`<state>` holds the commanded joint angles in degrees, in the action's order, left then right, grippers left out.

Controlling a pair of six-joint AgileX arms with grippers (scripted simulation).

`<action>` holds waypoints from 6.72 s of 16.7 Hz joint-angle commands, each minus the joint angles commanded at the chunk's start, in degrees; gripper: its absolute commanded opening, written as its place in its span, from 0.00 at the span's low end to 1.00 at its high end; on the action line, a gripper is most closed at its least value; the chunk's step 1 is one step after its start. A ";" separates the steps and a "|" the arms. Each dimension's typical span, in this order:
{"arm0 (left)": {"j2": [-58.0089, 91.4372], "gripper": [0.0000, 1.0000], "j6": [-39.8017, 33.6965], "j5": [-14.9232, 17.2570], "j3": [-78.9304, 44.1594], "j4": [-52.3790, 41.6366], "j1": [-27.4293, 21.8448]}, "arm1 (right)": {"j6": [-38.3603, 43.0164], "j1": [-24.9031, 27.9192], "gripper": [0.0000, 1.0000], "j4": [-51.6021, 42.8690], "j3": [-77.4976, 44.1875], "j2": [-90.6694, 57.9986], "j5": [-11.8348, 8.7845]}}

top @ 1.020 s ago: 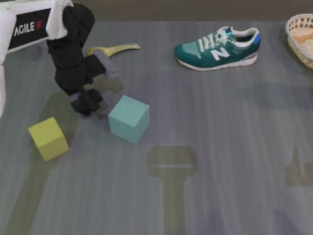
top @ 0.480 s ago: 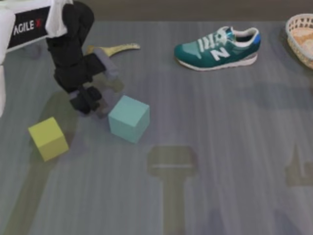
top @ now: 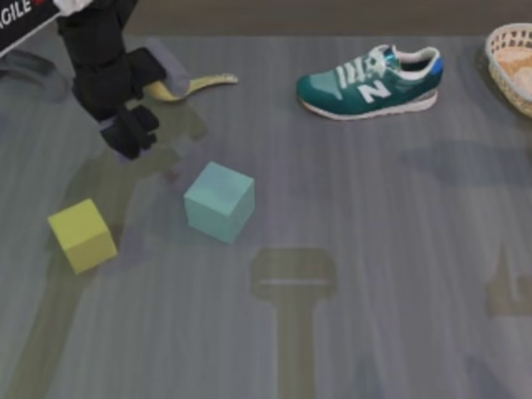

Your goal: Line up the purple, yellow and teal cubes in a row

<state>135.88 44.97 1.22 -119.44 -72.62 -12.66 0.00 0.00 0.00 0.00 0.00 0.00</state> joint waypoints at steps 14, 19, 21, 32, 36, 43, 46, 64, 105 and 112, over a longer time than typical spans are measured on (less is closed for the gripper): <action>-2.00 0.00 -6.04 -0.19 1.31 -1.40 -30.51 | 0.00 0.00 1.00 0.00 0.00 0.00 0.00; -3.93 0.00 -9.03 -0.26 2.39 -1.48 -41.29 | 0.00 0.00 1.00 0.00 0.00 0.00 0.00; -4.02 0.00 -9.14 -0.27 2.43 -1.46 -41.62 | 0.00 0.00 1.00 0.00 0.00 0.00 0.00; -0.82 0.00 -9.23 -0.24 12.48 11.88 -41.74 | 0.00 0.00 1.00 0.00 0.00 0.00 0.00; -0.71 0.00 -9.23 -0.23 12.73 12.15 -41.75 | 0.00 0.00 1.00 0.00 0.00 0.00 0.00; -0.71 0.53 -9.23 -0.23 12.73 12.15 -41.75 | 0.00 0.00 1.00 0.00 0.00 0.00 0.00; -0.71 0.75 -9.23 -0.23 12.73 12.15 -41.75 | 0.00 0.00 1.00 0.00 0.00 0.00 0.00; -2.27 1.00 -9.10 -0.36 5.68 3.07 -41.06 | 0.00 0.00 1.00 0.00 0.00 0.00 0.00; -17.31 1.00 4.81 -1.11 47.74 29.50 4.67 | 0.00 0.00 1.00 0.00 0.00 0.00 0.00; -17.26 0.77 4.82 -1.11 47.80 29.60 4.67 | 0.00 0.00 1.00 0.00 0.00 0.00 0.00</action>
<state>118.62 49.79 0.11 -71.64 -43.02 -8.00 0.00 0.00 0.00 0.00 0.00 0.00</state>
